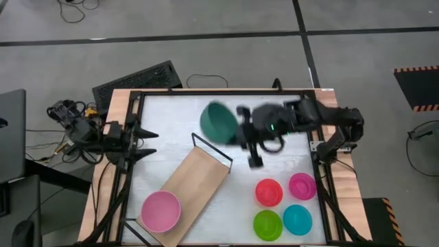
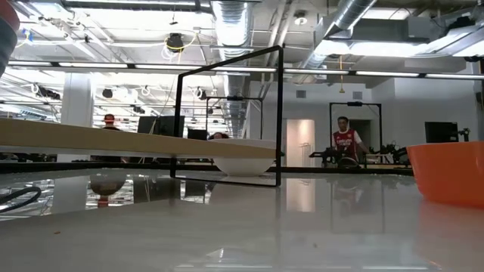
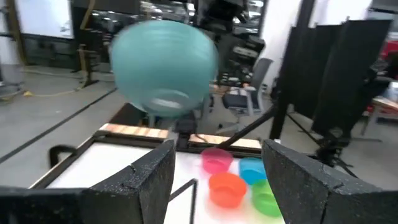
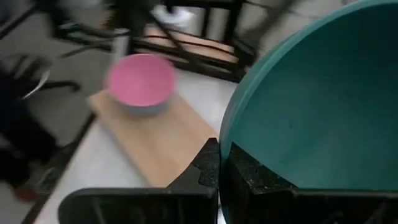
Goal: Place and stack bowls onto a shelf
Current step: Stack the big green bowl on the big pink bowl on the shelf
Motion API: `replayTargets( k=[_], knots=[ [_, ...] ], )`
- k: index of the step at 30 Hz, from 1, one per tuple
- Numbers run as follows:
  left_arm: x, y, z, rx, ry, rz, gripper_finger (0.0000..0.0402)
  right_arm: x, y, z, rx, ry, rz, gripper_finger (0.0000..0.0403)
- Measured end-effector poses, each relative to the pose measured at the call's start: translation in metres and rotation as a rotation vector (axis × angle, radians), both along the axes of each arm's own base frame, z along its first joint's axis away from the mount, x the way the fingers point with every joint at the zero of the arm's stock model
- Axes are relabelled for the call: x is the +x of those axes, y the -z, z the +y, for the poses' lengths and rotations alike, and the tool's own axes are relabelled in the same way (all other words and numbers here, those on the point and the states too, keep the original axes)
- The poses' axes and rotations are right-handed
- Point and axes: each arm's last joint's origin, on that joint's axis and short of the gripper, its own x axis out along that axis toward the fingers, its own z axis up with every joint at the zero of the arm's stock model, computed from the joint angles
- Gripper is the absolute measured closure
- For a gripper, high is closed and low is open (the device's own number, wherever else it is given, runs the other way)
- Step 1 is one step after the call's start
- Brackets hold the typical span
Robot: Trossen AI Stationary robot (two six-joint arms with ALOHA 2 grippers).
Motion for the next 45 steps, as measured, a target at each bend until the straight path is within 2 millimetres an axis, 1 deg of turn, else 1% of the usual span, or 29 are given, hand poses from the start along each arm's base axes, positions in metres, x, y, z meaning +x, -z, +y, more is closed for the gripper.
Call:
replayTargets(
  k=[2, 4, 5, 8, 10, 12, 14, 16, 17, 20, 22, 25, 28, 32, 35, 39, 41, 45],
  knots=[
    [0.008, -0.007, -0.002, 0.019, 0.053, 0.003, 0.0177, 0.000, 0.003, 0.018, -0.013, -0.072, 0.007, 0.0376],
    [0.016, -0.017, -0.004, 0.047, 0.106, 0.006, 0.0177, -0.002, 0.005, 0.031, 0.000, -0.132, 0.020, 0.0376],
    [0.021, -0.021, -0.005, 0.066, 0.125, 0.010, 0.0177, -0.003, 0.005, 0.035, 0.016, -0.157, 0.029, 0.0376],
    [0.036, -0.033, -0.006, 0.118, 0.189, 0.042, 0.0177, 0.002, 0.011, 0.049, 0.068, -0.233, 0.045, 0.0376],
    [0.047, -0.038, -0.007, 0.144, 0.232, 0.078, 0.0177, 0.001, 0.016, 0.057, 0.083, -0.283, 0.084, 0.0376],
    [0.059, -0.043, -0.007, 0.156, 0.281, 0.108, 0.0177, 0.008, 0.023, 0.067, 0.107, -0.337, 0.108, 0.0376],
    [0.071, -0.045, -0.009, 0.162, 0.330, 0.146, 0.0177, 0.008, 0.027, 0.074, 0.122, -0.379, 0.133, 0.0376],
    [0.085, -0.044, -0.010, 0.172, 0.383, 0.182, 0.0177, 0.014, 0.034, 0.081, 0.143, -0.402, 0.158, 0.0376],
    [0.091, -0.043, -0.011, 0.181, 0.411, 0.195, 0.0177, 0.017, 0.035, 0.083, 0.154, -0.413, 0.146, 0.0376],
    [0.110, -0.038, -0.014, 0.211, 0.492, 0.222, 0.0177, 0.023, 0.045, 0.090, 0.178, -0.450, 0.192, 0.0376],
    [0.121, -0.032, -0.016, 0.214, 0.546, 0.248, 0.0177, 0.029, 0.048, 0.094, 0.189, -0.470, 0.177, 0.0376],
    [0.136, -0.022, -0.017, 0.195, 0.651, 0.285, 0.0177, 0.031, 0.054, 0.099, 0.199, -0.495, 0.208, 0.0376],
    [0.148, -0.012, -0.019, 0.172, 0.762, 0.316, 0.0177, 0.032, 0.056, 0.103, 0.217, -0.526, 0.217, 0.0376],
    [0.163, 0.001, -0.019, 0.157, 0.829, 0.354, 0.0177, 0.033, 0.055, 0.103, 0.233, -0.545, 0.209, 0.0376],
    [0.172, 0.007, -0.021, 0.159, 0.859, 0.358, 0.0177, 0.032, 0.055, 0.103, 0.244, -0.555, 0.215, 0.0376],
    [0.179, 0.008, -0.021, 0.173, 0.854, 0.317, 0.0182, 0.034, 0.052, 0.104, 0.248, -0.574, 0.172, 0.0376],
    [0.181, 0.009, -0.021, 0.189, 0.848, 0.318, 0.0184, 0.034, 0.052, 0.103, 0.257, -0.585, 0.178, 0.0376],
    [0.181, 0.006, -0.018, 0.218, 0.847, 0.281, 0.0184, 0.040, 0.057, 0.106, 0.260, -0.586, 0.178, 0.0376]
  ],
)
